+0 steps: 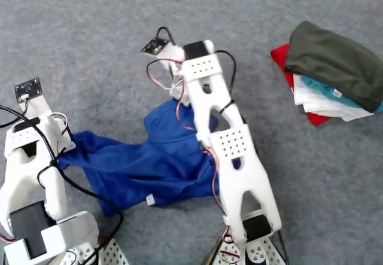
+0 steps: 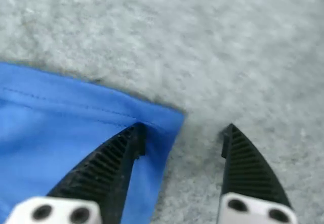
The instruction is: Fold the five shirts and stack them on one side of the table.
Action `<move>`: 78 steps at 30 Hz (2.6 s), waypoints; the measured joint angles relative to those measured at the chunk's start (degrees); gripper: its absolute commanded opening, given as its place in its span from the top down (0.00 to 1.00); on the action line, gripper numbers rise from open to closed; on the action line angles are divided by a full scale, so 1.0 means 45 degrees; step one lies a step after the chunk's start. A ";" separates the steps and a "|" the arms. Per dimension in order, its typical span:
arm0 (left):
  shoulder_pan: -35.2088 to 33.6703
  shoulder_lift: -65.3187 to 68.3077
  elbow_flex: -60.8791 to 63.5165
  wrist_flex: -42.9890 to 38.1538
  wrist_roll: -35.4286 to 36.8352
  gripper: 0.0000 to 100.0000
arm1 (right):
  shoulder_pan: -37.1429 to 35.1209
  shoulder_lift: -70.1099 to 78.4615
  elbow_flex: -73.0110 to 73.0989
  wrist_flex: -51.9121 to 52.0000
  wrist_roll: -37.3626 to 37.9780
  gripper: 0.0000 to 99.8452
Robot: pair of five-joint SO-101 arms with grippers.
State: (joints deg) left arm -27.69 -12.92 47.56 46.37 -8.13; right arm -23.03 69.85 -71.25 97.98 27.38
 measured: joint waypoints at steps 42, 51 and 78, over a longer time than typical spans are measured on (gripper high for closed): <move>0.0332 0.0000 -0.1954 0.1719 0.0000 0.98 | 0.1328 -0.4923 -0.4669 0.0781 -0.2950 1.00; 0.0371 0.0020 -1.0960 0.7971 0.0762 0.98 | 0.2422 -1.0413 -0.4689 0.0781 -0.2950 1.00; 0.0410 -0.3536 -2.3228 1.1976 -0.0684 0.98 | 0.5529 -2.0493 -0.5353 0.0117 -0.1211 1.00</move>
State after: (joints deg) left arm -25.85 -28.84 -56.97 100.26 -11.21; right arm 1.85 -22.37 -95.34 98.51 21.93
